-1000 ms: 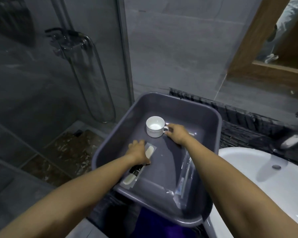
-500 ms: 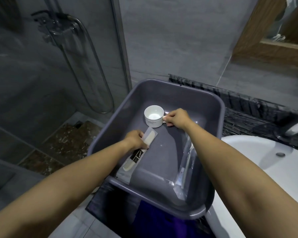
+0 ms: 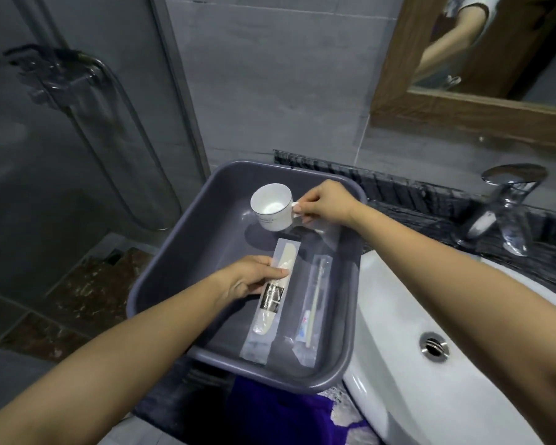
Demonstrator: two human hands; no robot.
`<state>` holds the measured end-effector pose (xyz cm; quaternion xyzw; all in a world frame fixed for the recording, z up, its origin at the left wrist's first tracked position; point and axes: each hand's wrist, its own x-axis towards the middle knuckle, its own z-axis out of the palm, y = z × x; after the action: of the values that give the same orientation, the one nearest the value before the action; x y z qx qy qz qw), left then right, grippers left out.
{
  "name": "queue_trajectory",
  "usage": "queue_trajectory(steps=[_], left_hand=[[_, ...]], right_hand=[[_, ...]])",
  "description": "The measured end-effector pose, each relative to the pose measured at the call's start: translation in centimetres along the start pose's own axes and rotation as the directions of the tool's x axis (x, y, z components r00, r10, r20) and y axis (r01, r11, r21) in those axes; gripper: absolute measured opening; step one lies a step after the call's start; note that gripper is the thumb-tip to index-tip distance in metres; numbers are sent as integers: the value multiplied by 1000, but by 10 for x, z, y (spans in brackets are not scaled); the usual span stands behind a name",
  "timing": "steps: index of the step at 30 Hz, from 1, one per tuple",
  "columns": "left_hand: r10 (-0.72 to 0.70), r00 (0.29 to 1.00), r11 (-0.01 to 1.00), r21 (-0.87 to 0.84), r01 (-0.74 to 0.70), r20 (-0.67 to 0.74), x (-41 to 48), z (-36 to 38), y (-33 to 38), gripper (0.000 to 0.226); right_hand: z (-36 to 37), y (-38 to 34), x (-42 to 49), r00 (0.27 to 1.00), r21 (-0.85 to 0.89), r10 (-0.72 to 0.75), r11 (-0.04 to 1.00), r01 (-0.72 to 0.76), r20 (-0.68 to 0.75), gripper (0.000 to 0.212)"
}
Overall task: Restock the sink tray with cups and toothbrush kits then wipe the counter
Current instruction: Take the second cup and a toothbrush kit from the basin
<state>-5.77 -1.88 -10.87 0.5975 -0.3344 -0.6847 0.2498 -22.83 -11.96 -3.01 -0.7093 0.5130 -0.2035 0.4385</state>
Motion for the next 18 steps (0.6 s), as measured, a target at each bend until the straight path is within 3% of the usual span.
queue_trajectory(steps=[6, 12, 18], left_hand=[[15, 1000, 1000, 1, -15, 0, 18, 48, -4, 13], [107, 977, 988, 128, -84, -186, 25, 66, -9, 16], [98, 982, 991, 109, -81, -163, 26, 75, -11, 17]], right_hand=[[-34, -8, -44, 995, -7, -78, 997, 77, -68, 14], [-47, 5, -67, 992, 44, -36, 998, 42, -125, 14], [-47, 11, -80, 988, 58, -38, 997, 47, -149, 13]])
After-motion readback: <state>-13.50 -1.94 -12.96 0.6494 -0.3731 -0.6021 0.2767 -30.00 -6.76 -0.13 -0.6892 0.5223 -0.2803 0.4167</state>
